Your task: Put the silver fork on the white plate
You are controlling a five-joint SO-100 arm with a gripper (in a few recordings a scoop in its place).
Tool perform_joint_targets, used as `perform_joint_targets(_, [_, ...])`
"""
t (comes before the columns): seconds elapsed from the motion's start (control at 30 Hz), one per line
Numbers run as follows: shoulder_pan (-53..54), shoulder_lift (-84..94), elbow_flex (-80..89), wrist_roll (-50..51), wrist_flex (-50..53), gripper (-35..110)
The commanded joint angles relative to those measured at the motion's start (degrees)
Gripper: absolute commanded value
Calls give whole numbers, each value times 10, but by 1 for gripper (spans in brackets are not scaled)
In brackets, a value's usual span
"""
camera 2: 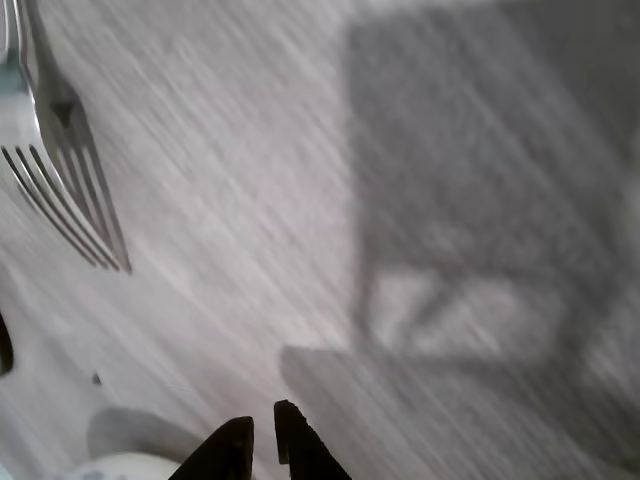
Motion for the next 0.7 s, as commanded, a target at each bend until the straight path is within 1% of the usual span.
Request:
perform_joint_targets(0.0, [40,16,-3,-6,-2,0])
perform_joint_targets(0.13, [62,16,-17,-14,-18,0])
perform_joint_targets(0.2, [84,16,-46,-42,-18,0])
perform_joint_targets(0.27, [100,-6,-79,-71,-40,0])
perform_joint_targets(0.3, [101,-54,-106,-83,-57,0])
perform_joint_targets(0.37, [102,-223,-204,-97,-76,0])
perform_joint_targets(0.43, [110,-423,-334,-110,-62,0])
perform_joint_targets(0.5, [124,-583,-451,-128,-48,0])
perform_joint_targets(0.57, [136,-707,-553,-142,-23,1])
perform_joint_targets(0.67, [149,-837,-668,-164,21,8])
